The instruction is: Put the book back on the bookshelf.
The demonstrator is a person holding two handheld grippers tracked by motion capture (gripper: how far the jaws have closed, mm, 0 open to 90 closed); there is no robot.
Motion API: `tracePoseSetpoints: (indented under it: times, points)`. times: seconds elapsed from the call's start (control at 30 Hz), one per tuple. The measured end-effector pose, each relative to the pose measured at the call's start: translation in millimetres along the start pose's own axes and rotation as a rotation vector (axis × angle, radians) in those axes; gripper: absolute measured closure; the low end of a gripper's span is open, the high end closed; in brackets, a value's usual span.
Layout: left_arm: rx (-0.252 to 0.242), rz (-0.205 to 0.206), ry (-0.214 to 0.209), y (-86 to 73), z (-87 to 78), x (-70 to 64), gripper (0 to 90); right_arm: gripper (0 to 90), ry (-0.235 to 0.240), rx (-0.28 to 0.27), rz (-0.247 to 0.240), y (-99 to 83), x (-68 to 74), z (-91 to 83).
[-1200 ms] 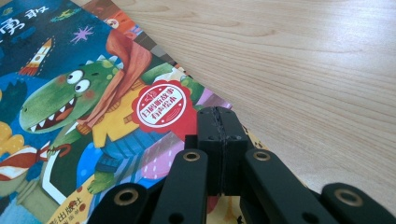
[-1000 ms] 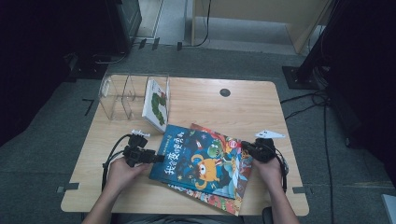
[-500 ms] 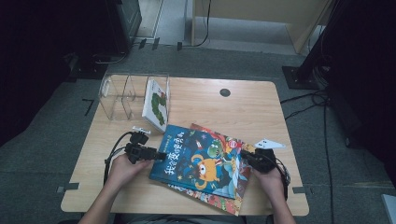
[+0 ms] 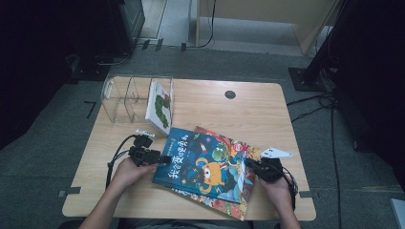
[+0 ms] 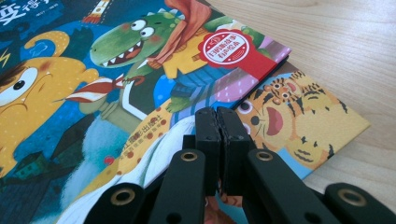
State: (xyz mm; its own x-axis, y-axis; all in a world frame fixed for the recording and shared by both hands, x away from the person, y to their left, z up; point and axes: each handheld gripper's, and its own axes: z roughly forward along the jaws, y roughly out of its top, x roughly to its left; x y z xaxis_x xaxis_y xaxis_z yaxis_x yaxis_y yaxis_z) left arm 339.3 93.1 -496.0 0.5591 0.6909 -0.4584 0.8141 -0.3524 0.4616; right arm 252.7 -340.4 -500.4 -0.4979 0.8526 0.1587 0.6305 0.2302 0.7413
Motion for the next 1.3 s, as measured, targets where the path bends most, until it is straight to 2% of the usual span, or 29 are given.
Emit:
tracePoseSetpoints:
  times: [0.1,0.13,0.27,0.37,0.47,0.67,0.73,0.77,0.83,0.87,0.93,0.97,1.0,1.13,1.2,1.3]
  points:
    - [0.033,-0.008,-0.067,3.0,5.7,-3.1,34.7,88.4,0.007,0.002,-0.001,-1.5,1.8,-1.3]
    - [0.037,-0.007,-0.071,3.9,7.1,-4.6,35.9,88.4,0.008,0.003,-0.004,-2.0,2.5,-1.7]
    - [0.052,-0.018,-0.068,6.2,7.3,-4.9,36.0,90.0,0.025,0.013,-0.007,-4.4,5.4,-4.6]
    - [0.067,-0.044,-0.058,9.3,8.1,-7.1,36.0,90.0,0.028,0.021,-0.003,-6.0,8.7,-6.2]
    - [0.085,-0.043,-0.042,11.8,8.0,-9.3,35.4,90.0,0.031,0.022,0.001,-5.9,8.3,-6.1]
    - [0.085,-0.022,-0.035,21.2,-8.8,-19.1,40.5,90.0,0.034,0.021,-0.003,-6.1,7.9,-6.0]
    - [0.086,-0.018,-0.054,27.9,-21.7,-24.8,41.1,90.0,0.046,0.016,0.002,-6.6,6.1,-5.8]
    - [0.086,-0.018,-0.054,27.9,-21.7,-24.8,41.8,90.0,0.053,0.015,0.003,-6.7,5.3,-5.6]
    - [0.094,-0.003,-0.046,34.0,-31.1,-30.7,42.3,90.0,0.074,0.013,0.016,-6.6,5.0,-4.6]
    - [0.095,0.008,-0.034,41.6,-41.3,-36.7,42.7,90.0,0.082,0.014,0.016,-6.4,5.3,-3.9]
    - [0.087,0.008,-0.039,49.6,-51.9,-41.2,44.5,90.0,0.091,0.013,0.01,-5.4,7.1,-1.9]
    - [0.087,0.008,-0.039,49.6,-51.9,-41.2,46.0,90.0,0.094,0.012,0.005,-4.8,8.3,-0.8]
    - [0.09,0.016,-0.047,57.6,-60.2,-45.3,47.3,90.0,0.1,0.013,0.0,-4.1,9.3,0.3]
    - [0.097,0.012,-0.055,69.4,-70.1,-50.0,50.7,90.0,0.124,0.014,-0.004,-1.4,13.1,5.2]
    - [0.09,0.0,-0.058,76.9,-77.7,-52.3,54.7,90.0,0.139,0.014,-0.022,2.7,18.9,11.5]
    - [0.105,-0.011,-0.063,89.0,-86.7,-56.3,55.6,90.0,0.14,0.017,-0.033,6.0,23.4,15.8]
